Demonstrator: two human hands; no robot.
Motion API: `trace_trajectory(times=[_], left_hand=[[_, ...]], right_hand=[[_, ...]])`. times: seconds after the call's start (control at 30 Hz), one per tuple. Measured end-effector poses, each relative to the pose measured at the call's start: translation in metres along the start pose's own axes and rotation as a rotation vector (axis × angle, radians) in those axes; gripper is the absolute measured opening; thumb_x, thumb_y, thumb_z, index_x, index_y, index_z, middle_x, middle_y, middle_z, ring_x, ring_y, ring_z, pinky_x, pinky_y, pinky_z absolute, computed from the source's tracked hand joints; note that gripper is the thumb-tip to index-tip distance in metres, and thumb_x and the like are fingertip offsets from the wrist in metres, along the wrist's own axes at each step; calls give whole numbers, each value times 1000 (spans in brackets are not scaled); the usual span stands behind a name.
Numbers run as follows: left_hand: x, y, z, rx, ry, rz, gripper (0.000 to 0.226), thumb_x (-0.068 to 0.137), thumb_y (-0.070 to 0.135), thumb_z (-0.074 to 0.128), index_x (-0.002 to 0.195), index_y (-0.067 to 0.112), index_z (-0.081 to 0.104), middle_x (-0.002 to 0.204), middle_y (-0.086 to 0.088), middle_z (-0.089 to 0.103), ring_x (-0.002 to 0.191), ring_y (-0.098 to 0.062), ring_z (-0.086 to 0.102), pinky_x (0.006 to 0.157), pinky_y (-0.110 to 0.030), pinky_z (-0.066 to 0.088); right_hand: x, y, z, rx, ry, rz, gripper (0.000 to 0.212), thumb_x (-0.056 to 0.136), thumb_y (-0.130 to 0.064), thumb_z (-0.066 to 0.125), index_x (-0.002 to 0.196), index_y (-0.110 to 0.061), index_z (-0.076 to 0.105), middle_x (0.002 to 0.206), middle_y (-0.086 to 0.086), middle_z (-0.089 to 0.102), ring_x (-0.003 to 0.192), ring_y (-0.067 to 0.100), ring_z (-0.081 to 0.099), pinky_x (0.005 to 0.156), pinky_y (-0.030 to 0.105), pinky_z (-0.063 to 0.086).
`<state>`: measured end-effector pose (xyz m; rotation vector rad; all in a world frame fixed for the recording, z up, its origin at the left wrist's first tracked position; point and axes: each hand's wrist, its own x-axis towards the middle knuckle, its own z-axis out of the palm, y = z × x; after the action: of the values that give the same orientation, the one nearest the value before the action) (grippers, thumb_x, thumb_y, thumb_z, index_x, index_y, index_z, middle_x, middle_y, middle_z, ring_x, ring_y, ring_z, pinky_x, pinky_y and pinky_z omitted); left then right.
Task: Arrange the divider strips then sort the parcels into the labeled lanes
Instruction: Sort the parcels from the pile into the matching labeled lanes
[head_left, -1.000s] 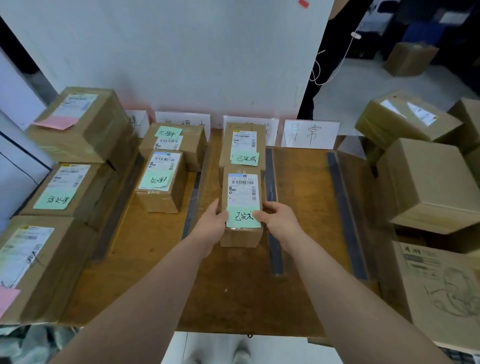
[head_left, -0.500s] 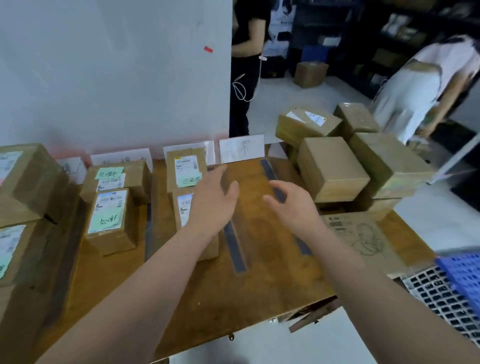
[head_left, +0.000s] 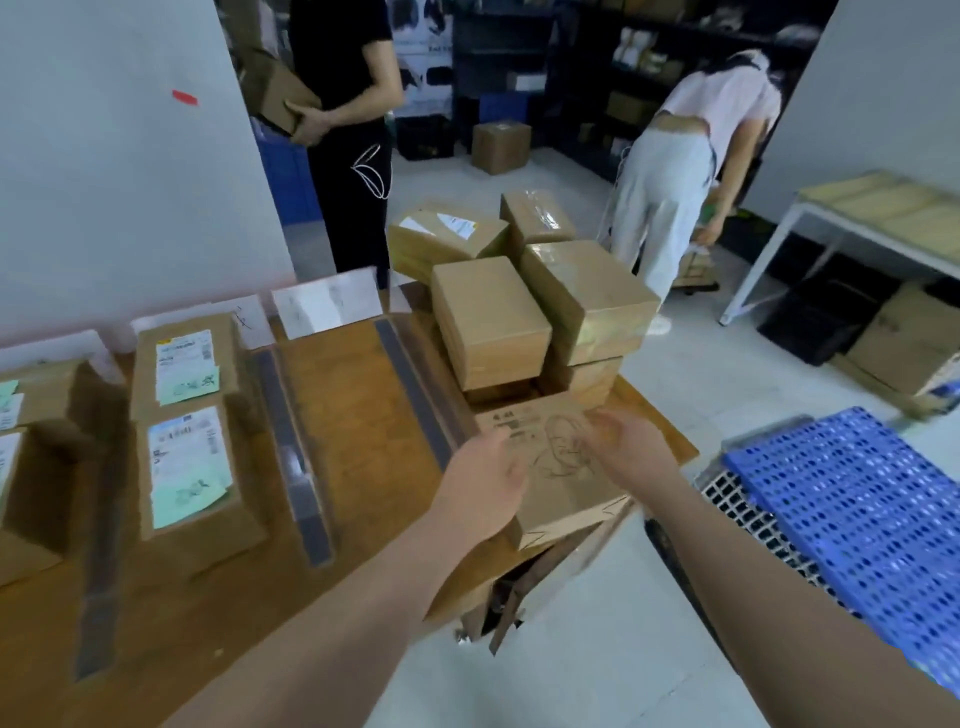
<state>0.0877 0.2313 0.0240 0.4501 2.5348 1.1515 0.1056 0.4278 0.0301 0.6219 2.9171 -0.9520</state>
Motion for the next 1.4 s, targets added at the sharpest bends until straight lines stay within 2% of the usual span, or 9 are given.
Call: trace_trajectory(times=[0.2, 0.3, 0.53, 0.7, 0.83, 0.97, 1.1, 1.23, 1.4], left_hand=[[12, 11, 64, 159, 57, -283, 22, 97, 23, 48, 109, 10, 61, 105, -4, 66, 91, -19, 62, 64, -24, 51], [18, 11, 81, 127, 134, -434, 13, 97, 22, 50, 90, 14, 57, 86, 2, 60, 83, -17, 60, 50, -15, 40], [14, 17, 112, -70, 239, -581, 33, 94, 30, 58, 124, 15, 56, 119, -2, 65, 106, -23, 62, 90, -38, 54], [5, 28, 136, -133, 214, -596, 56, 93, 50, 55, 137, 16, 49, 132, -1, 61, 118, -23, 58, 91, -32, 49], [6, 48, 147, -320, 175, -595, 82, 82, 73, 53, 146, 23, 41, 143, 4, 52, 128, -24, 49, 103, -41, 45], [14, 76, 157, -594, 63, -638, 103, 64, 86, 54, 151, 36, 28, 142, 8, 49, 117, -19, 50, 92, -36, 40], [18, 93, 161, -854, 13, -611, 77, 68, 76, 63, 133, 37, 44, 102, 16, 61, 84, -5, 64, 59, -27, 51], [15, 83, 160, -865, 65, -609, 55, 86, 67, 55, 130, 35, 52, 118, 5, 67, 106, -22, 64, 87, -50, 53], [4, 65, 148, -1007, 217, -633, 43, 97, 48, 51, 135, 29, 47, 121, -1, 65, 109, -26, 64, 86, -57, 56]], right_hand=[[37, 64, -3, 46, -198, 29, 32, 89, -34, 63, 109, -9, 68, 114, 5, 69, 81, 10, 59, 63, 14, 44], [47, 85, 6, 125, -294, 55, 35, 89, -29, 63, 103, 2, 66, 109, 13, 69, 93, 23, 65, 71, 31, 55], [54, 118, 10, 382, -347, 148, 25, 97, -24, 46, 93, -10, 66, 95, 10, 66, 80, 22, 60, 68, 31, 51], [57, 136, -13, 605, -431, 253, 8, 93, -32, 57, 95, -31, 65, 104, 0, 69, 98, 22, 63, 86, 42, 54], [50, 151, -33, 731, -494, 305, 33, 86, -33, 70, 114, -17, 61, 93, -2, 66, 78, 12, 58, 68, 29, 47], [47, 162, -53, 810, -561, 259, 51, 78, -31, 78, 122, -12, 60, 114, 4, 69, 104, 20, 63, 88, 34, 51], [43, 158, -59, 832, -653, 160, 28, 90, -26, 67, 116, -17, 68, 108, 5, 73, 98, 16, 66, 85, 33, 54], [42, 154, -50, 771, -613, 144, 20, 95, -20, 59, 111, -20, 71, 112, 9, 71, 103, 22, 65, 82, 29, 54], [41, 162, -32, 497, -551, 154, 50, 84, -27, 72, 131, -19, 56, 127, -2, 53, 107, 16, 54, 80, 26, 48]])
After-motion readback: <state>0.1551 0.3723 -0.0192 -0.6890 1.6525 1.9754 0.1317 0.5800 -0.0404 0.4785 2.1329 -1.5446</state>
